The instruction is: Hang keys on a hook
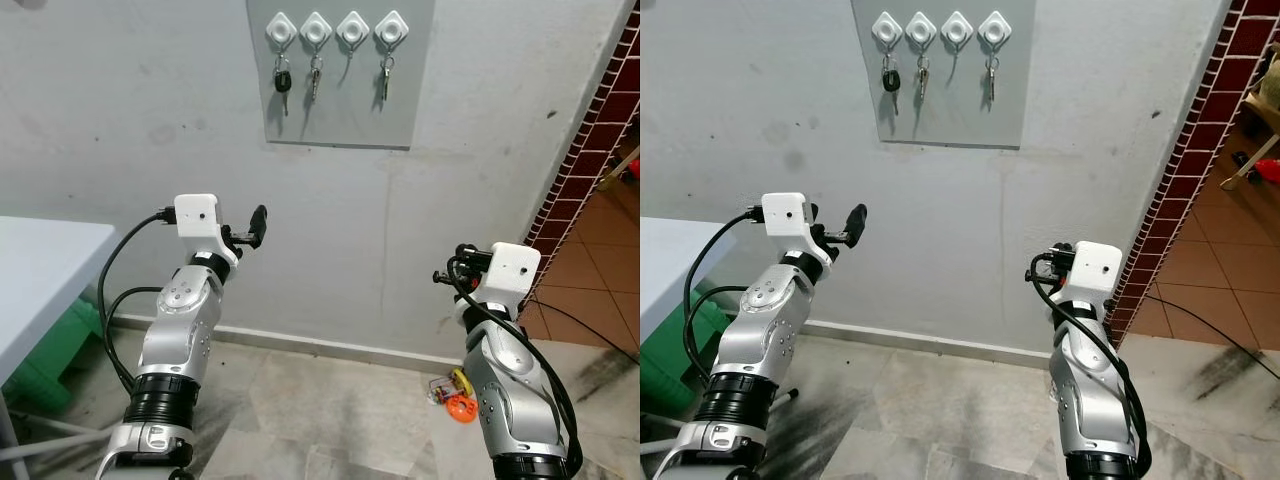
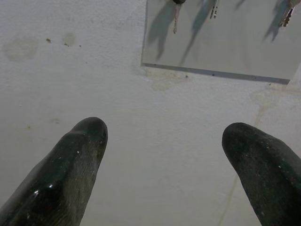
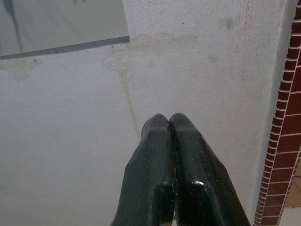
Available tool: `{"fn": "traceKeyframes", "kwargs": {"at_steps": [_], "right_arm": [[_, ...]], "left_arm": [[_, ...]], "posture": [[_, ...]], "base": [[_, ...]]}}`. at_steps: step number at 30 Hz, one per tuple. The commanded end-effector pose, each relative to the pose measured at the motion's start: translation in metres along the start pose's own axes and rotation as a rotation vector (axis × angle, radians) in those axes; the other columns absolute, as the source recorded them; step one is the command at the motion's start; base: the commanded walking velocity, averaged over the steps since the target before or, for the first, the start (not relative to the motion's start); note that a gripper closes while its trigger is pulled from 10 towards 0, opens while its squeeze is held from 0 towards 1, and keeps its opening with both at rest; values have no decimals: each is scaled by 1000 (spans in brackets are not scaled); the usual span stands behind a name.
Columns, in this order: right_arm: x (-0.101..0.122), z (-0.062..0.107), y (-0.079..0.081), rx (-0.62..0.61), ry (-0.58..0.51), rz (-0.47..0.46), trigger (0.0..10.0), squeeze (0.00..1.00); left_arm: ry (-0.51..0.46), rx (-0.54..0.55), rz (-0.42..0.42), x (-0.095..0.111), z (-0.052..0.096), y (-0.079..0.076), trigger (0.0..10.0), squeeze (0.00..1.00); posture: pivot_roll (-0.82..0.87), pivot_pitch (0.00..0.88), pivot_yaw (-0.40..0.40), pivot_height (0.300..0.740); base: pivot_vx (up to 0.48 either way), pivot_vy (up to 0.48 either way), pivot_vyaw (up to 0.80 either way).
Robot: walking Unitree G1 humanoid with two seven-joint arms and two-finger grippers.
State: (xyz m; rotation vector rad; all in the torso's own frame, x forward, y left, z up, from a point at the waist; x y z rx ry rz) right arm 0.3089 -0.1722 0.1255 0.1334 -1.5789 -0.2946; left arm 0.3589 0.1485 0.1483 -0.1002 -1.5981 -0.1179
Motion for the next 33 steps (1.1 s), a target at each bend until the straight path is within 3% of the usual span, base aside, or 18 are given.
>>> {"fn": "traceKeyframes", "kwargs": {"at_steps": [1, 33], "right_arm": [[5, -2, 6, 21, -18, -1, 10000, 0], [9, -3, 9, 47, -25, -3, 10000, 0]], "left_arm": [[8, 16, -3, 1, 1, 6, 10000, 0], [-4, 2, 2, 5, 2, 4, 10000, 0]], "posture": [[-86, 0, 67, 740], [-75, 0, 53, 740]], "base": [[0, 0, 0], [23, 0, 0]]}}
Point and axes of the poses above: a point about 5 cm out from each wrist's last joint towards the gripper, its own z axis pointing back from the gripper into the wrist, its own x axis along the axis of the wrist's last joint, y = z × x, the point moved 1 cm from there along -z, pointing out of the wrist towards the gripper, and after that the axes turned 9 degrees about -z, right-handed, at the moved point
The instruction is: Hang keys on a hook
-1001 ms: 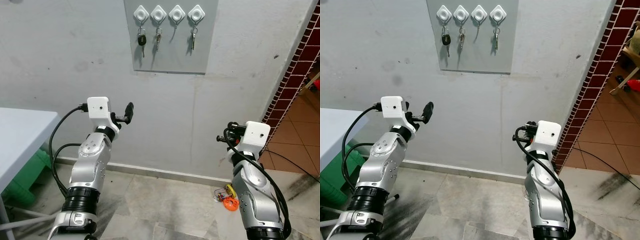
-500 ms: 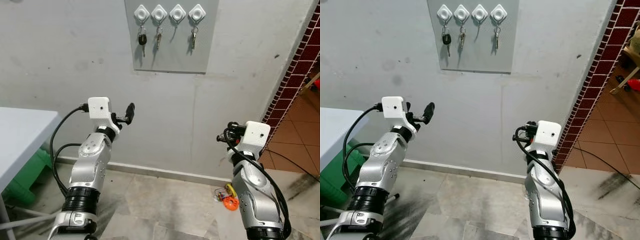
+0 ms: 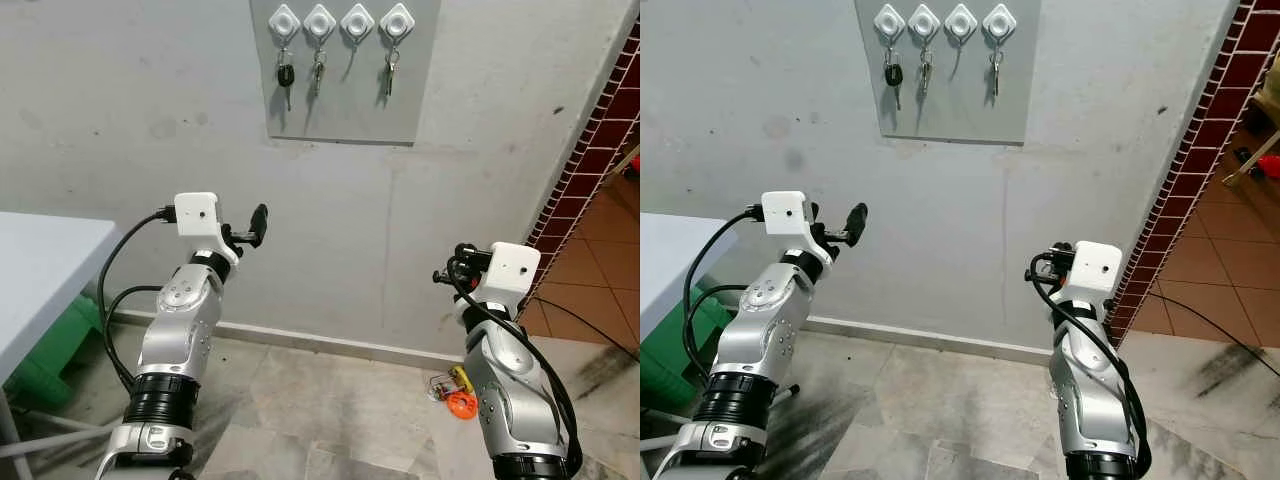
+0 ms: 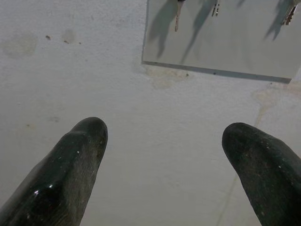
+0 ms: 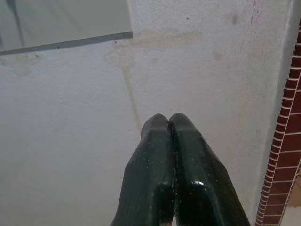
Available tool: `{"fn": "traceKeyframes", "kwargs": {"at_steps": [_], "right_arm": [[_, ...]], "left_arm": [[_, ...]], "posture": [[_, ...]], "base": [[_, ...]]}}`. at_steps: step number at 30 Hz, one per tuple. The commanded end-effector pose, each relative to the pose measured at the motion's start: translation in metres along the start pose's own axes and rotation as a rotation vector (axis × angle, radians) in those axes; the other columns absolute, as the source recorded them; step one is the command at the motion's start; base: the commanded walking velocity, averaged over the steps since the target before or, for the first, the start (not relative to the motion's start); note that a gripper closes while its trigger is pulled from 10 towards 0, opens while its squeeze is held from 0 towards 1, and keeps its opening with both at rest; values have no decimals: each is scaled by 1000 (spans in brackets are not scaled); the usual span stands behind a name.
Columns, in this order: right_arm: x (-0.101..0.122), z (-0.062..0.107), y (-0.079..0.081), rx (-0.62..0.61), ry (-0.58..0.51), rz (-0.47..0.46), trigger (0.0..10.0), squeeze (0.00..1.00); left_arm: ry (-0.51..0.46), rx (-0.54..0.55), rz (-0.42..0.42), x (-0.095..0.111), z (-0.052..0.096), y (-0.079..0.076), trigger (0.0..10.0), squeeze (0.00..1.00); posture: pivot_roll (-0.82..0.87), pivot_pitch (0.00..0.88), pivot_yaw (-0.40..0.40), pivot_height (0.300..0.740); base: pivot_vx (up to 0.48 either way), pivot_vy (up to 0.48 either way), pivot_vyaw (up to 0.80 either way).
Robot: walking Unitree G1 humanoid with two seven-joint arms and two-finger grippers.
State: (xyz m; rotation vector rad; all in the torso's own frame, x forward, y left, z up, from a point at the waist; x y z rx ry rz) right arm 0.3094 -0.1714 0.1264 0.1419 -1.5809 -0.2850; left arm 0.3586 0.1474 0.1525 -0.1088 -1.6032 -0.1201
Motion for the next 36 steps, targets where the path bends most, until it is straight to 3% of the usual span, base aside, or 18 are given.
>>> {"fn": "traceKeyframes", "kwargs": {"at_steps": [1, 19, 36], "right_arm": [[8, -2, 8, 36, -25, -5, 10000, 0], [11, -2, 12, 87, -25, 0, 10000, 0], [8, -1, 14, 107, -11, 5, 10000, 0]], "left_arm": [[1, 7, 2, 1, 2, 5, 10000, 0], [-4, 20, 23, -1, 8, 6, 10000, 0], [2, 27, 32, -3, 11, 7, 10000, 0]], "posture": [[-75, 0, 53, 740], [-64, 0, 28, 740], [-56, 0, 16, 740]], "base": [[0, 0, 0], [0, 0, 0], [257, 0, 0]]}}
Point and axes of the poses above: a point about 5 cm out from each wrist's last joint towards the gripper, its own z axis pointing back from the gripper into the wrist, its own x axis along the axis of the wrist's last joint, y = z × x, the point moved 1 cm from there along -z, pointing out of the wrist towards the gripper, and after that the axes turned 9 degrees about -z, right-handed, at the moved point
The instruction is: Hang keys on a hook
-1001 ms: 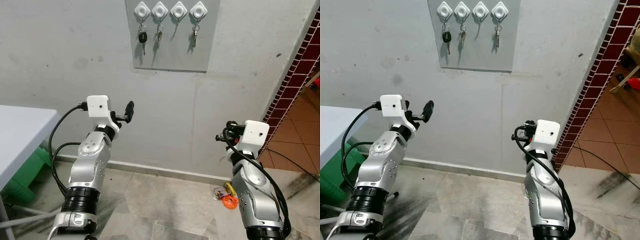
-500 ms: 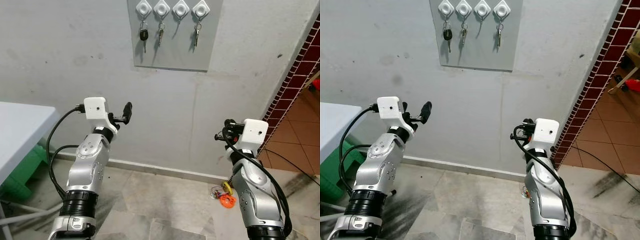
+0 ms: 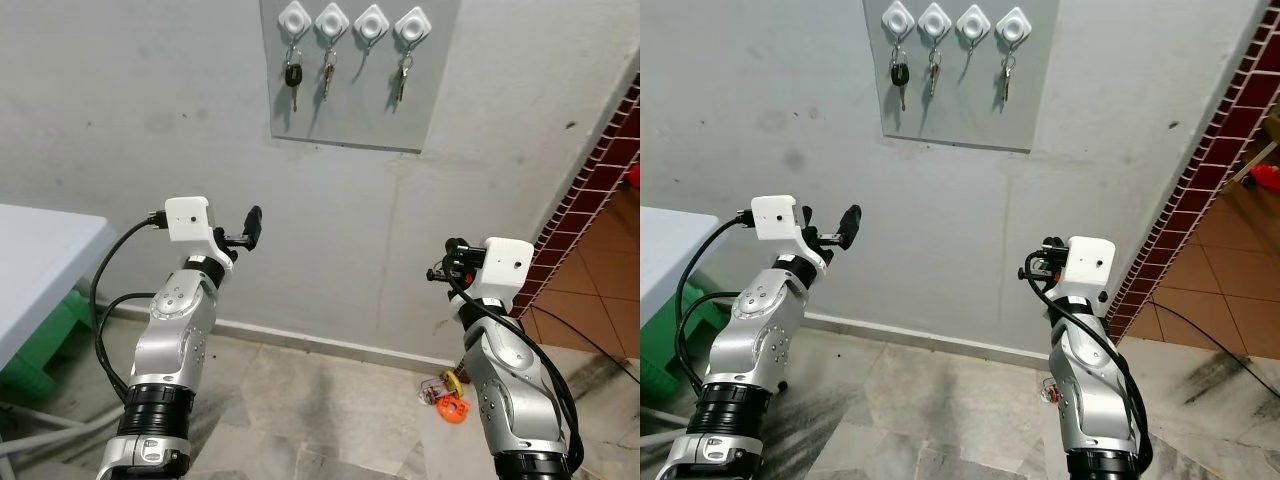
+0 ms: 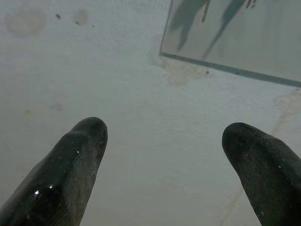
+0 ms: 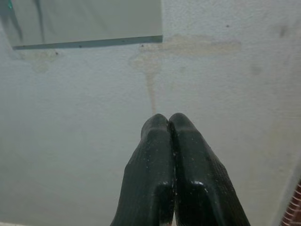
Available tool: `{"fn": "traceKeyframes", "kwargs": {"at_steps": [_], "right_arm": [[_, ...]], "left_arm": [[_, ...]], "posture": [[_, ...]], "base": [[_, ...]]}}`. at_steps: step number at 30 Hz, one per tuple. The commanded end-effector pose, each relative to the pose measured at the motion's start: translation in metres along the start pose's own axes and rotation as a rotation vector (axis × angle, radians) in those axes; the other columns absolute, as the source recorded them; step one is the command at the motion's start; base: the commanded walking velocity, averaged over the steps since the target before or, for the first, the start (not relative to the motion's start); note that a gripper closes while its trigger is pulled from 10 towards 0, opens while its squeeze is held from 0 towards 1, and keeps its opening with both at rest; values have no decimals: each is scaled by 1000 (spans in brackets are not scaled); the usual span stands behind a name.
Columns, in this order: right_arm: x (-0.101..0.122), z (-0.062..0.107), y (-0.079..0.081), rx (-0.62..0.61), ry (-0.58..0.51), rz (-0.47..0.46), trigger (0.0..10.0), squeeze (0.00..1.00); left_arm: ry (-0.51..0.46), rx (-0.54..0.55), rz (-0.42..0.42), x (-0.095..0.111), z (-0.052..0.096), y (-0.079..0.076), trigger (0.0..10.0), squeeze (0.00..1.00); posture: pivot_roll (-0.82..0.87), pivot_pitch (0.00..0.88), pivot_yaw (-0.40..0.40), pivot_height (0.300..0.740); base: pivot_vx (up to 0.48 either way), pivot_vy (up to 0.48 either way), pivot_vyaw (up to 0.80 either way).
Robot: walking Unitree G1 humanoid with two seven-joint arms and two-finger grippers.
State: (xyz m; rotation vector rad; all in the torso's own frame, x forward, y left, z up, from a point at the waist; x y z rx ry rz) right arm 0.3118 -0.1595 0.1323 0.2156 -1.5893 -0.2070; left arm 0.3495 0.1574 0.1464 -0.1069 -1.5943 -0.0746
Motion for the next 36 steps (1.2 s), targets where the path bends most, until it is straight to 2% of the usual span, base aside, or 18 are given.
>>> {"fn": "traceKeyframes", "kwargs": {"at_steps": [1, 19, 28, 36], "right_arm": [[6, 0, 1, 11, -17, 4, 10000, 0], [5, 0, 1, 20, -12, 11, 10000, 0], [6, 0, 2, 27, -10, 14, 10000, 0], [6, 0, 2, 27, -8, 13, 10000, 0]], "left_arm": [[-6, -4, 4, 3, 0, -2, 10000, 0], [-6, -12, 14, 2, 0, -5, 10000, 0], [-9, -15, 15, 3, 0, -5, 10000, 0], [-9, -13, 21, 3, -1, -5, 10000, 0]], "posture": [[-56, 0, 16, 740], [-60, 0, 10, 740], [-59, 0, 9, 740], [-59, 0, 7, 740]], "base": [[259, 0, 0], [258, 0, 0], [0, 0, 0], [246, 0, 0]]}}
Point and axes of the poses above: a point about 5 cm out from each wrist's last joint towards the gripper, its own z axis pointing back from the gripper into the wrist, its own x axis along the axis of the wrist's last joint, y = z × x, the point moved 1 cm from there along -z, pointing out of the wrist towards the gripper, and after that the axes turned 9 degrees about -z, right-handed, at the moved point
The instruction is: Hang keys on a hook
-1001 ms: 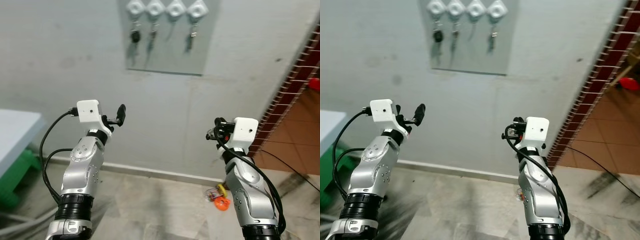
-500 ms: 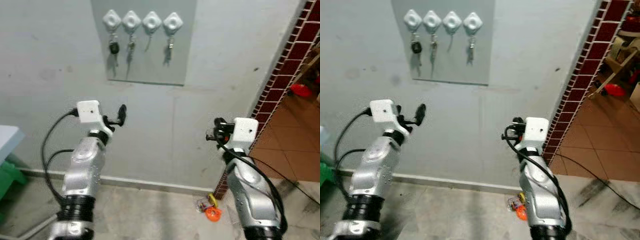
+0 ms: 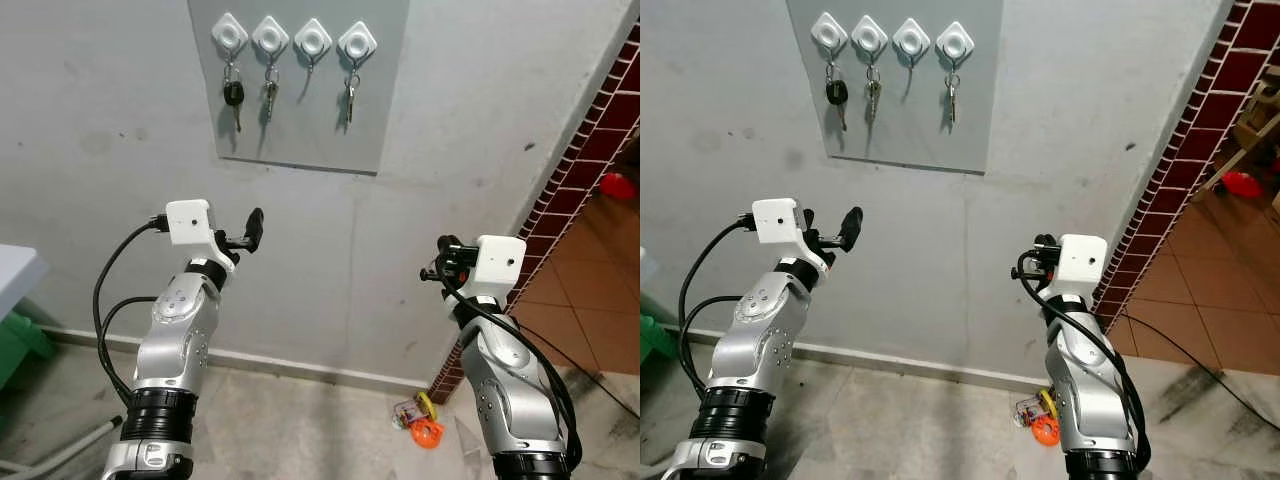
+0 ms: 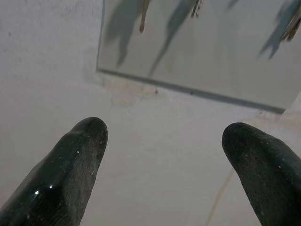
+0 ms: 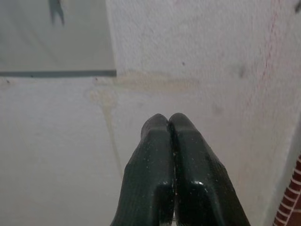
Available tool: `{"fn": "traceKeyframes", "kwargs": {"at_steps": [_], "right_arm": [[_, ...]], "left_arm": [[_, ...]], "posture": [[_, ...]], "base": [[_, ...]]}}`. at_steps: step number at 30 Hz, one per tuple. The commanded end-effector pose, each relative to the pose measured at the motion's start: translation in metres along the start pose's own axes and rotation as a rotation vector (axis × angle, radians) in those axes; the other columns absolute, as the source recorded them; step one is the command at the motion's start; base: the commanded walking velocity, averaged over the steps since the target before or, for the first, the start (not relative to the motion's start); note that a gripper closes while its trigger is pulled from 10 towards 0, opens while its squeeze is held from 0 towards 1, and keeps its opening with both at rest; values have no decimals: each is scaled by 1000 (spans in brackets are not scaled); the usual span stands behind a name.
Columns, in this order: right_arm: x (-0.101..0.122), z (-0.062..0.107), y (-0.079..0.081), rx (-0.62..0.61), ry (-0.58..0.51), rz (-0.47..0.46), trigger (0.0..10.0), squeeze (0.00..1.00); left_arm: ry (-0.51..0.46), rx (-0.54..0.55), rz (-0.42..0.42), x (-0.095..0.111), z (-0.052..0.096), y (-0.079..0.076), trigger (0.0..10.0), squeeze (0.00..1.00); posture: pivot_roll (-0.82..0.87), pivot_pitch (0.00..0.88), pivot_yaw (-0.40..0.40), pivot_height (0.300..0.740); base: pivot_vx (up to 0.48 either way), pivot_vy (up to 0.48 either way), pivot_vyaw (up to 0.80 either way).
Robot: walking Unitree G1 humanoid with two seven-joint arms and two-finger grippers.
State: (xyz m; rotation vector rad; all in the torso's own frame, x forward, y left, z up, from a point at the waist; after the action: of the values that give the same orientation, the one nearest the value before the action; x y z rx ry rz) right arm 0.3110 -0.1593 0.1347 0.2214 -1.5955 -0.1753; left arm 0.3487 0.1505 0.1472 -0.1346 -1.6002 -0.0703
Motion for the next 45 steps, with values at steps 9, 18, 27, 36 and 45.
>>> {"fn": "traceKeyframes", "kwargs": {"at_steps": [9, 18, 27, 36, 45], "right_arm": [[4, -1, 1, -1, -8, -2, 10000, 0], [4, -1, 1, -3, -7, -7, 10000, 0], [3, -2, 2, -2, -8, -8, 10000, 0], [4, -2, 1, -7, -12, -10, 10000, 0], [7, -3, 1, 33, -24, 13, 10000, 0]], "left_arm": [[-5, -4, -7, 3, -1, 1, 10000, 0], [-7, -1, 1, 4, -2, 2, 10000, 0], [-10, 1, 0, 4, -2, 3, 10000, 0], [-12, -3, -1, 6, -4, 3, 10000, 0], [-48, -21, -31, 10, -2, -5, 10000, 0]], "posture": [[-63, 0, 9, 740], [-61, 0, 11, 740], [-62, 0, 14, 740], [-66, 0, 18, 740], [-69, 0, 21, 740]], "base": [[180, 107, 0], [351, 0, 0], [337, 0, 0], [337, 0, 0], [74, 0, 0]]}}
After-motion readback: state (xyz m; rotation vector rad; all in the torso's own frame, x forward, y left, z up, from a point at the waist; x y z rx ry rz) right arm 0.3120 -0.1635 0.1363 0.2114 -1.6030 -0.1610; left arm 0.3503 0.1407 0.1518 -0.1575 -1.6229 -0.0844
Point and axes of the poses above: a point about 5 cm out from each wrist's last joint towards the gripper, its own z axis pointing back from the gripper into the wrist, its own x axis along the axis of the wrist's last joint, y = z × x, the point moved 1 cm from there along -z, pointing out of the wrist towards the gripper, and after that the axes turned 9 degrees about -z, right-handed, at the moved point
